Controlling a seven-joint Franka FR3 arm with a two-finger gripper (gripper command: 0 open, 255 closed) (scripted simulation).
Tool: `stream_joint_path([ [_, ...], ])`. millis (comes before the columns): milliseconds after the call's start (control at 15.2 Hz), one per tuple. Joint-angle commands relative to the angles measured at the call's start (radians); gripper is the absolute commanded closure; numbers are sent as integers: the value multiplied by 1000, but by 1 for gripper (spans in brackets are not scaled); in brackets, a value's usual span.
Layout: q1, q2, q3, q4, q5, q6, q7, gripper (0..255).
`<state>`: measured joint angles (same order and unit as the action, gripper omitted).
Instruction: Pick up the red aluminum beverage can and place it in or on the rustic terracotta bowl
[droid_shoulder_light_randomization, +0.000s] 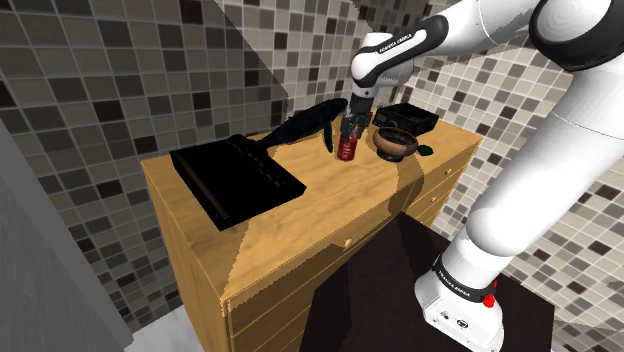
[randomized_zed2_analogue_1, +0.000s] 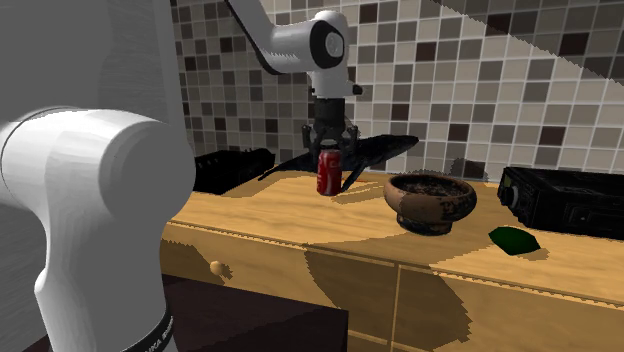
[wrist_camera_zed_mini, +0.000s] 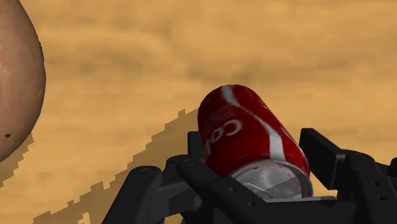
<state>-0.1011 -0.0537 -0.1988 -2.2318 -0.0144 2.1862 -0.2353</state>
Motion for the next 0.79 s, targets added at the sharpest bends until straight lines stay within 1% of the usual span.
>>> stream_joint_path([
  [0,1,-15,2,14,-3,-29,4,255],
  [726,2,-68,6,109,-13,-176,12,255],
])
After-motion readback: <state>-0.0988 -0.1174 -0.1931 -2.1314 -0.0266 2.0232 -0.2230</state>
